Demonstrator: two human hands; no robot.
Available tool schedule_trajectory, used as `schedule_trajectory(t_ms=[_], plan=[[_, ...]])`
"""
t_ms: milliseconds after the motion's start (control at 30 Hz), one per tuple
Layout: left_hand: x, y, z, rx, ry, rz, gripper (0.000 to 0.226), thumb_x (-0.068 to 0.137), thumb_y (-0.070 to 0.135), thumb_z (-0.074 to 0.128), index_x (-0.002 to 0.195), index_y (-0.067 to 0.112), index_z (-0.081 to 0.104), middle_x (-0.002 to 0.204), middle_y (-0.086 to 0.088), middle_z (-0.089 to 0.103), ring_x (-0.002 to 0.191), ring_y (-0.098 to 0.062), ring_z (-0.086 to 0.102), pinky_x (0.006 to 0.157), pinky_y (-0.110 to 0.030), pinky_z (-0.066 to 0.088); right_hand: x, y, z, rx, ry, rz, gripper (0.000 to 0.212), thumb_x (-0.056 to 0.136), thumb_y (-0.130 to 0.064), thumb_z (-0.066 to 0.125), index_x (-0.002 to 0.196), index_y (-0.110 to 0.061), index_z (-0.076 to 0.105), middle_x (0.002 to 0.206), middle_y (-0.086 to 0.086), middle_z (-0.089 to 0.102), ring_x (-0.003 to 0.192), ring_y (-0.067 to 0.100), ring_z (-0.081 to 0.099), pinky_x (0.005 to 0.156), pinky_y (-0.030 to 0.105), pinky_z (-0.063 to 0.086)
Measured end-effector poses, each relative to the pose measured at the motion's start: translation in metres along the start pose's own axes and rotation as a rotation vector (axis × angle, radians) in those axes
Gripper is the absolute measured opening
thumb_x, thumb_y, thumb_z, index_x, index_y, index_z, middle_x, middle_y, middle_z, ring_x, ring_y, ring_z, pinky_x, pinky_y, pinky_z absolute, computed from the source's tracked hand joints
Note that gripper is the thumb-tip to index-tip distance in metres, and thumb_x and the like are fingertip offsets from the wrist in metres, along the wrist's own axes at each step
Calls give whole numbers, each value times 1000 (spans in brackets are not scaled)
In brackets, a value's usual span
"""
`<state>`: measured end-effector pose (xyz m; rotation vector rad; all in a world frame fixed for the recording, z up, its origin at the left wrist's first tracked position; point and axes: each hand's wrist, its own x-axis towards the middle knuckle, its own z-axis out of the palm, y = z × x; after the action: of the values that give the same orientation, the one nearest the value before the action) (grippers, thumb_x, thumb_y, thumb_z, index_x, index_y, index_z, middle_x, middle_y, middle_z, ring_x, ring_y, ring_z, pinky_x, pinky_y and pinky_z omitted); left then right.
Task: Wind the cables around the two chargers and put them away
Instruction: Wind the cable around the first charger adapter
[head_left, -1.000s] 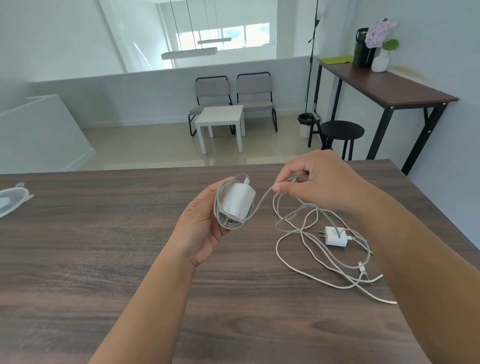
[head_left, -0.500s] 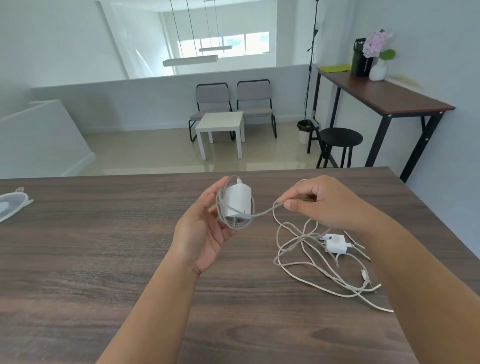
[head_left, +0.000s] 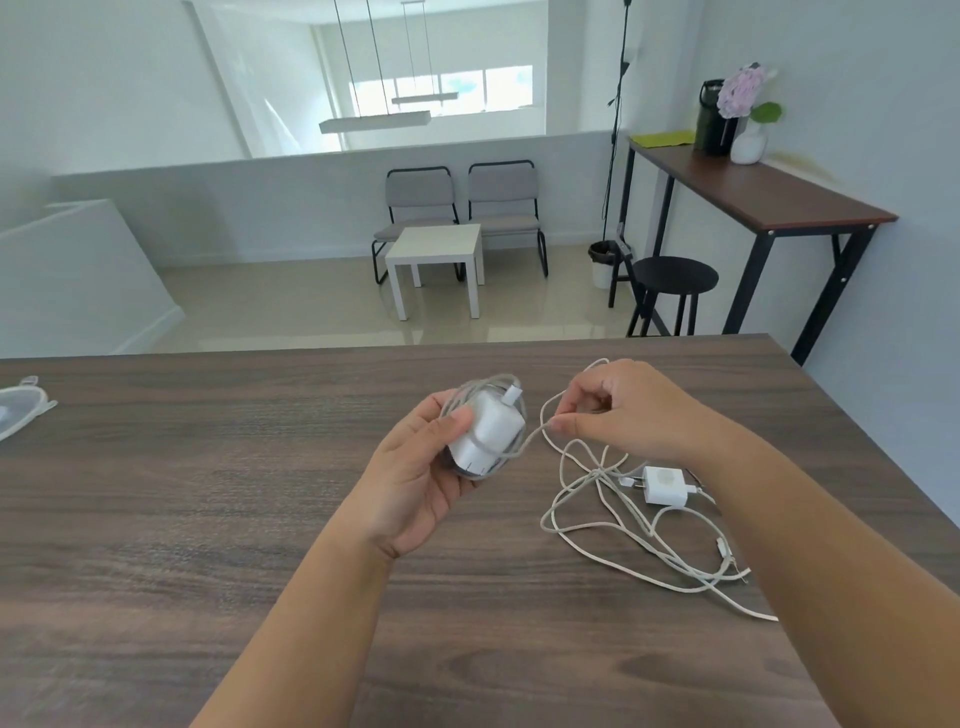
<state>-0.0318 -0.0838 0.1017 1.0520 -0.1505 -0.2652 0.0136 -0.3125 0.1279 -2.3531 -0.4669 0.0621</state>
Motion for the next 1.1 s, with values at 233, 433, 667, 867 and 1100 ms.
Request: schedule_trajectory(t_ms=[233,433,667,867,1100], plan=[[1,-4,-3,560,-17,100,30,78,12,73,108,12,70,109,-14,68,89,-17,67,76,-25,54,15,-28,0,-221,29,-11,28,70,-49,79,70,-23,68,60,-15,55,57,-3,50,55,18,34],[-1,-8,-4,987,143,190,34,74,16,81,96,24,57,88,1,70,67,-22,63,54,-23,48,10,-47,17,-181,0,-30,13,85,-34,70,78,-23,73,54,-14,56,48,-11,51,51,15,33],[5,-7,-5,1005,342,267,28,70,19,85,84,24,61,76,0,72,51,-9,56,48,-24,47,-9,-57,34,-151,55,-42,23,94,-21,53,104,-23,74,67,-16,58,61,0,51,60,16,40],[10,-3,-7,713,474,241,22,73,19,85,88,21,68,90,5,74,69,-22,68,64,-39,57,-25,-56,51,-33,269,-100,19,92,-22,59,103,-23,75,82,-8,74,69,4,59,70,18,46],[9,8,-8,214,356,124,29,70,12,76,99,9,70,96,-12,75,84,-23,70,72,-34,60,-34,-38,71,399,273,3,13,88,-20,66,92,-29,76,65,-7,68,56,5,60,62,24,53]])
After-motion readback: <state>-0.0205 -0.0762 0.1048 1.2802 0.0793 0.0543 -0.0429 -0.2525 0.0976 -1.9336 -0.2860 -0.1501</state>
